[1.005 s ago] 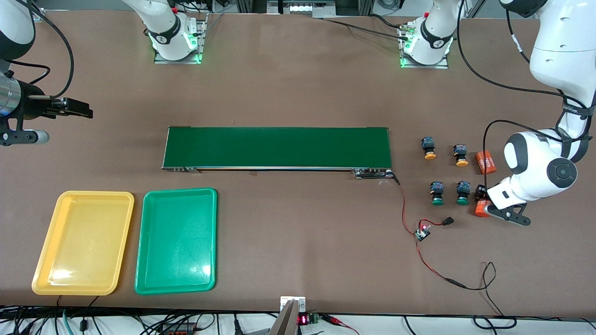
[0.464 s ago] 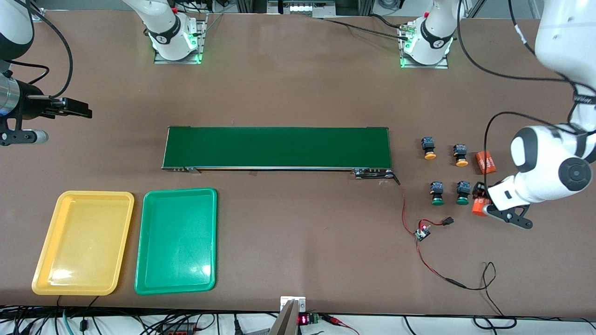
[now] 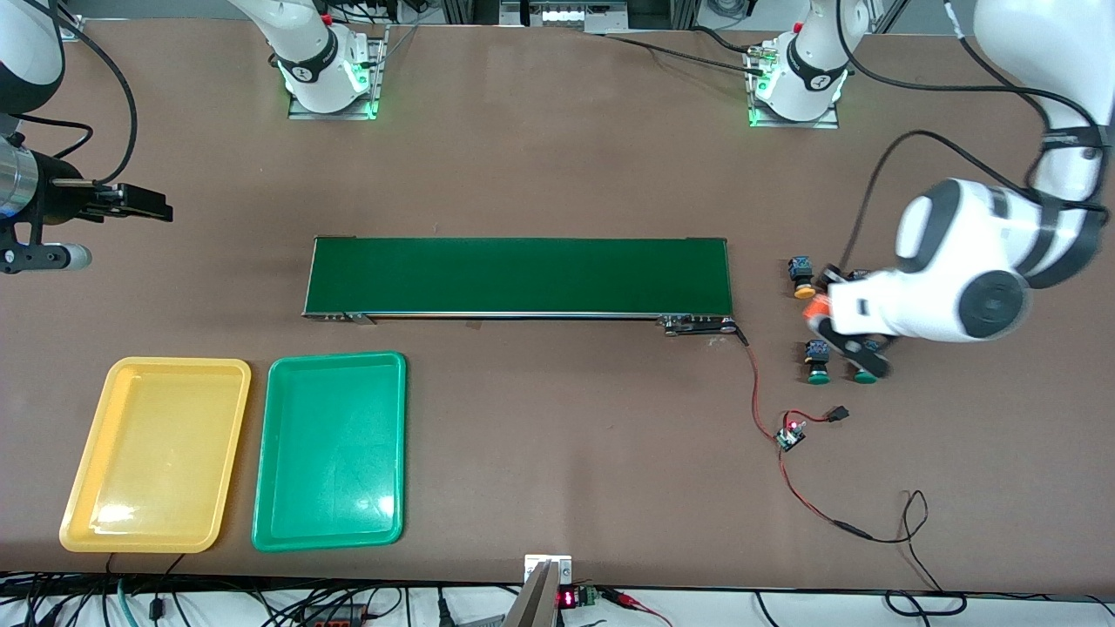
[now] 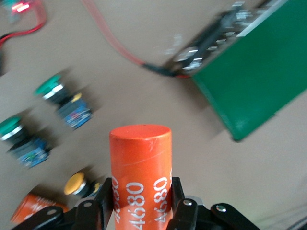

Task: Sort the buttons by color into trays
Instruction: 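Carry the orange cylinder onto the conveyor belt and open the left gripper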

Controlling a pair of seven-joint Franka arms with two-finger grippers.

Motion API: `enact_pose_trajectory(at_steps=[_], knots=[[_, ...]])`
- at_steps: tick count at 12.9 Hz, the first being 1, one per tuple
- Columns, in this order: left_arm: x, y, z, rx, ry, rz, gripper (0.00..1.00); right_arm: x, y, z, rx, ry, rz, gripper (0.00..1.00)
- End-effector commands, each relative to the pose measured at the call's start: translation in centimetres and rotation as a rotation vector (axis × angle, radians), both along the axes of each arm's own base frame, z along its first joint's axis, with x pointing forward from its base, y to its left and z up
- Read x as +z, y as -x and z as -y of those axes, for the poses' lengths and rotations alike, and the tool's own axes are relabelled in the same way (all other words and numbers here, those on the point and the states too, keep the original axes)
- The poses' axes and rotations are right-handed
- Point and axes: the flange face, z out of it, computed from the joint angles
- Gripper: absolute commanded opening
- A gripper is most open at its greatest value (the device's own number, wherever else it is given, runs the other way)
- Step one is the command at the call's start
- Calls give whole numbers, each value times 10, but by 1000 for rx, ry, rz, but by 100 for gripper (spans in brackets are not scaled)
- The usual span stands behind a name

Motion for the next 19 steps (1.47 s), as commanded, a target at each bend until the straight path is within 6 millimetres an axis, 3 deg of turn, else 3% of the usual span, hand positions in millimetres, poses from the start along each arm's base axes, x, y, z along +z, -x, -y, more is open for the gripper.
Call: enact_pose_trajectory(at_steps=[1, 3, 5, 8, 12, 13, 14, 15, 17, 19], knots=[[1, 17, 45, -243, 99, -24, 19, 2, 0, 0, 11, -6, -9, 100], [-15, 26, 84, -383, 153, -33, 19, 2, 0, 0, 9, -9, -9, 100], [-47, 39, 120, -484, 194, -12, 19, 1, 1, 0, 8, -11, -15, 100], [-71, 60, 152, -573, 174, 19, 19, 1, 1, 0, 7, -10, -15, 100], [-89, 71, 171, -630, 159, -3, 25, 1, 0, 1, 7, -12, -15, 100], [-90, 70, 171, -638, 149, 8, 34, 0, 1, 2, 5, -12, -16, 100], [-92, 69, 171, -647, 143, 11, 58, 1, 0, 2, 5, -12, -15, 100], [-91, 69, 170, -652, 144, 11, 100, 1, 1, 3, 4, -12, -15, 100], [-77, 64, 164, -633, 130, 21, 100, 0, 0, 2, 5, -12, -18, 100], [-54, 49, 139, -585, 101, -4, 100, 0, 0, 2, 5, -12, -18, 100]])
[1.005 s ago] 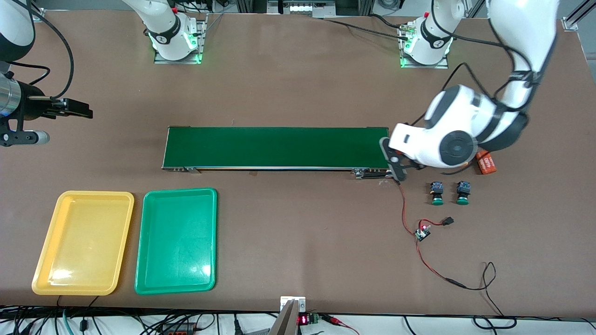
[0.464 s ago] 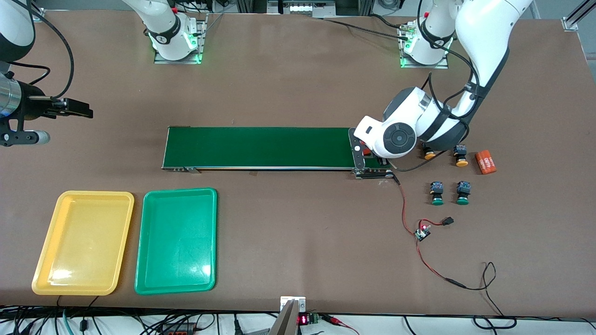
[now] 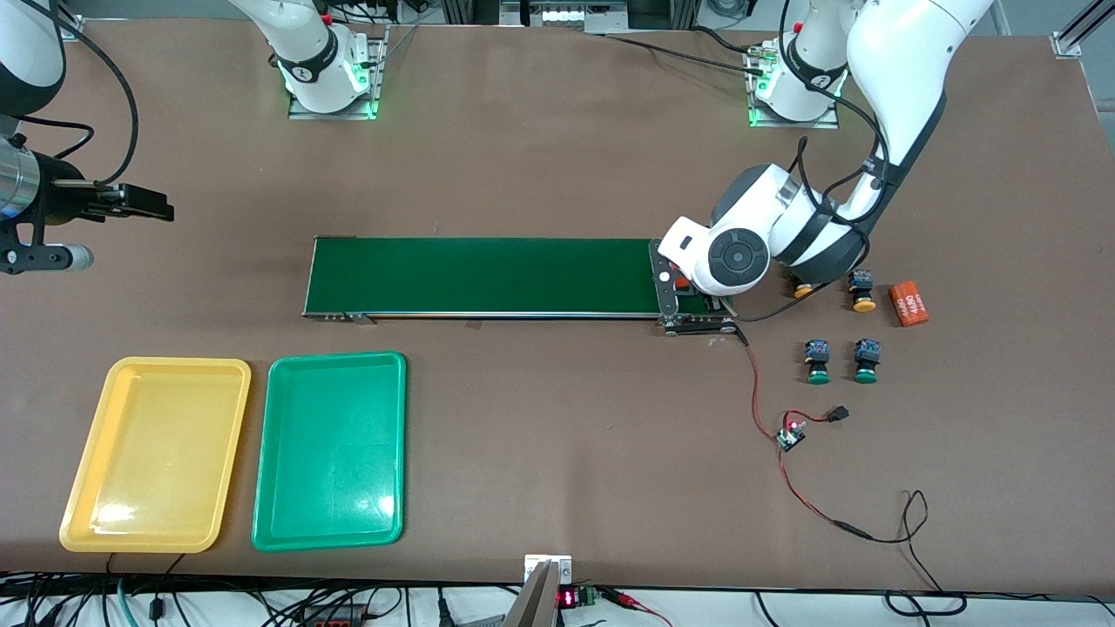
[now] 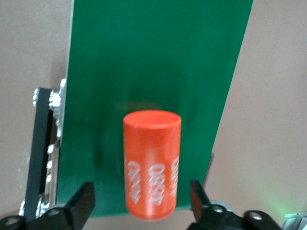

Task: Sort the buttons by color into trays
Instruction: 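Carry the orange cylinder onto the conveyor belt and open the left gripper, then move the left gripper back over the remaining cylinder and buttons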

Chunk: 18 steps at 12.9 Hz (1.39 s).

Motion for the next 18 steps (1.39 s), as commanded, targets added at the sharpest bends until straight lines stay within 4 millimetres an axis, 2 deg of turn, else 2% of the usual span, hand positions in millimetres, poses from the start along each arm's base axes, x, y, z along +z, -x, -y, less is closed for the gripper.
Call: enact_pose_trajectory(at_steps=[1, 3, 6, 7, 9, 11, 12, 14, 16, 17, 18], knots=[[43, -26, -43, 51, -53, -13, 100, 0, 0, 2, 5, -11, -12, 100], [88, -54, -71, 123, -64, -17, 100, 1, 0, 2, 5, -11, -10, 100], [137, -73, -97, 358, -153, 2, 100, 1, 0, 2, 5, -11, -10, 100], [146, -76, -105, 432, -186, 9, 100, 0, 0, 2, 5, -11, -12, 100], [161, -89, -136, 542, -208, 36, 100, 0, 0, 2, 5, -11, -12, 100], [186, -117, -173, 630, -178, 98, 100, 0, 0, 2, 5, -11, -12, 100], [198, -124, -189, 660, -179, 130, 100, 0, 0, 2, 5, -11, -12, 100], [213, -130, -211, 698, -192, 170, 100, -1, -1, 2, 5, -11, -14, 100], [229, -135, -246, 761, -206, 204, 100, -1, -1, 2, 5, -11, -14, 100], [227, -138, -269, 803, -223, 208, 100, -1, -1, 2, 5, -11, -14, 100], [223, -137, -281, 820, -234, 198, 100, -1, 0, 2, 5, -11, -15, 100]])
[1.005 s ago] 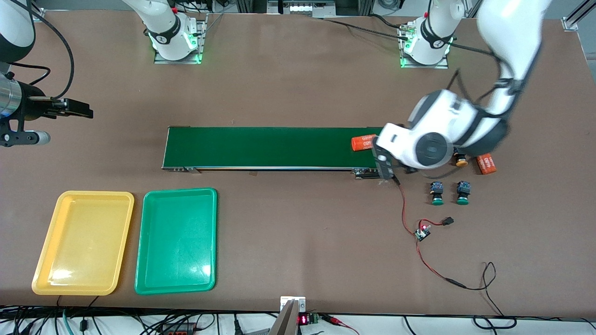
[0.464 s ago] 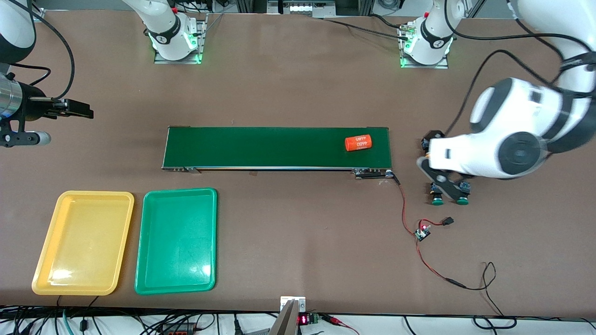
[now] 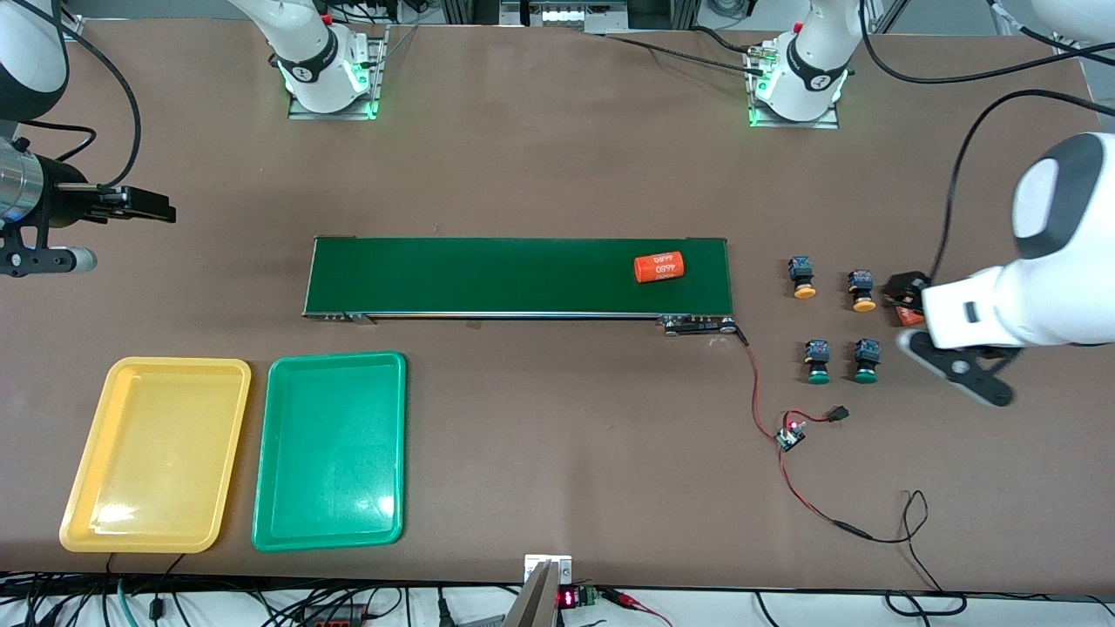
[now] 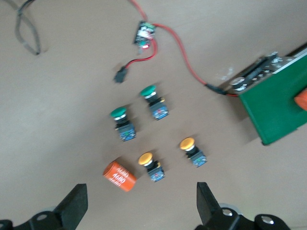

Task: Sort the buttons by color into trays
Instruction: 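Move the left gripper back over the remaining cylinder and buttons, then grasp the second orange cylinder with the left gripper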

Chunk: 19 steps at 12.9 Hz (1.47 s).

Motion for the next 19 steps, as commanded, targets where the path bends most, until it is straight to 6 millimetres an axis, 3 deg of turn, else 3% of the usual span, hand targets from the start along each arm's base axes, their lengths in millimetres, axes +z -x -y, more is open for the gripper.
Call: enact_pose_trajectory(at_steps=[1, 3, 4, 7, 9, 11, 12, 16, 19], knots=[[-10, 0, -46, 81, -53, -34, 100, 3, 1, 2, 7, -12, -8, 100], [-38, 28, -62, 123, -61, -83, 100, 3, 2, 2, 5, -12, -17, 100], [-57, 45, -87, 164, -81, -68, 100, 3, 2, 1, 5, -14, -17, 100], [-114, 87, -130, 200, -103, 69, 100, 3, 2, 0, 8, -14, -17, 100], [-135, 113, -126, 207, -99, 84, 100, 1, 2, 2, 5, -14, -21, 100], [-164, 139, -146, 406, -119, 88, 100, 2, 3, 7, 16, -20, -23, 100], [-186, 148, -144, 472, -123, 92, 100, 2, 3, 7, 17, -21, -23, 100], [-268, 153, -161, 510, -107, 143, 100, 1, 3, 14, 29, -29, -24, 100], [-294, 150, -163, 532, -87, 169, 100, 2, 4, 18, 24, -29, -22, 100]])
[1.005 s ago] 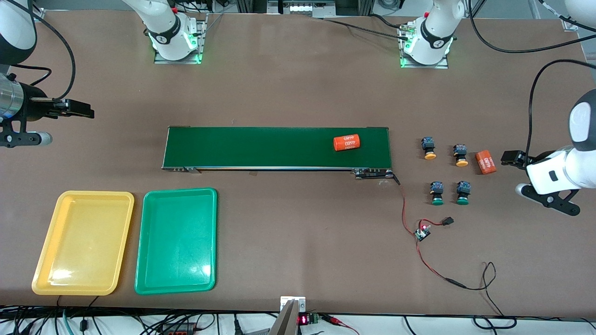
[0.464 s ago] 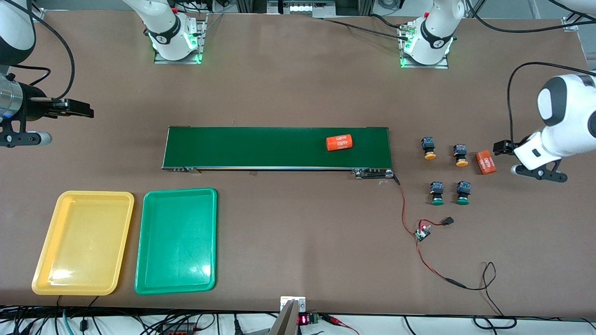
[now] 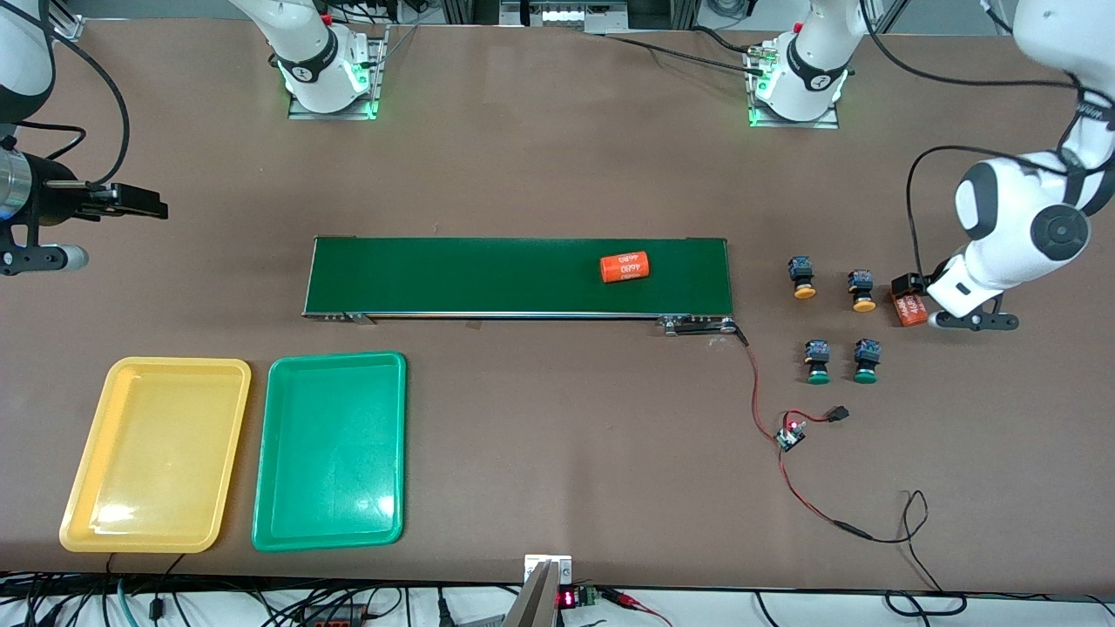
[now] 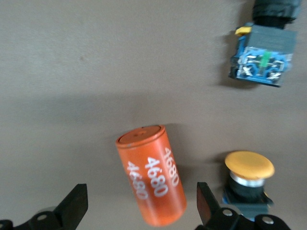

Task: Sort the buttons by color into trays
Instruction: 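Grasp the second orange cylinder with the left gripper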

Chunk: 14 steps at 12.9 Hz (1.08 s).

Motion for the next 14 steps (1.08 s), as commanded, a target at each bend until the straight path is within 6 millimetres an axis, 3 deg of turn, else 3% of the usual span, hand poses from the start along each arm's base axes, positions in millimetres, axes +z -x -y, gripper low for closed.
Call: enact_pose_trajectory(at_steps=[1, 3, 5, 6, 7, 8, 10, 12, 14], knots=[[-17, -7, -3, 69, 35, 49, 100, 3, 1, 3, 10, -15, -6, 100], [-31, -5, -3, 113, 60, 42, 100, 3, 1, 3, 10, -15, -8, 100], [-29, -5, -3, 90, 61, 35, 68, 3, 1, 3, 10, -15, -8, 100], [-29, -4, -4, 45, 66, 22, 42, 3, 1, 3, 10, -15, -8, 100], [-28, -4, -7, 4, 72, 18, 27, 3, 1, 3, 10, -15, -8, 100], [-20, -6, -14, 3, 69, 32, 17, 3, 1, 3, 10, -15, -6, 100], [6, -15, -14, -6, 68, 25, 14, 3, 1, 3, 10, -15, -6, 100], [45, -40, -4, -21, 97, -101, 12, 3, 1, 3, 10, -15, -6, 100], [85, -60, 25, -66, 130, -224, 11, 3, 1, 3, 10, -15, -8, 100]])
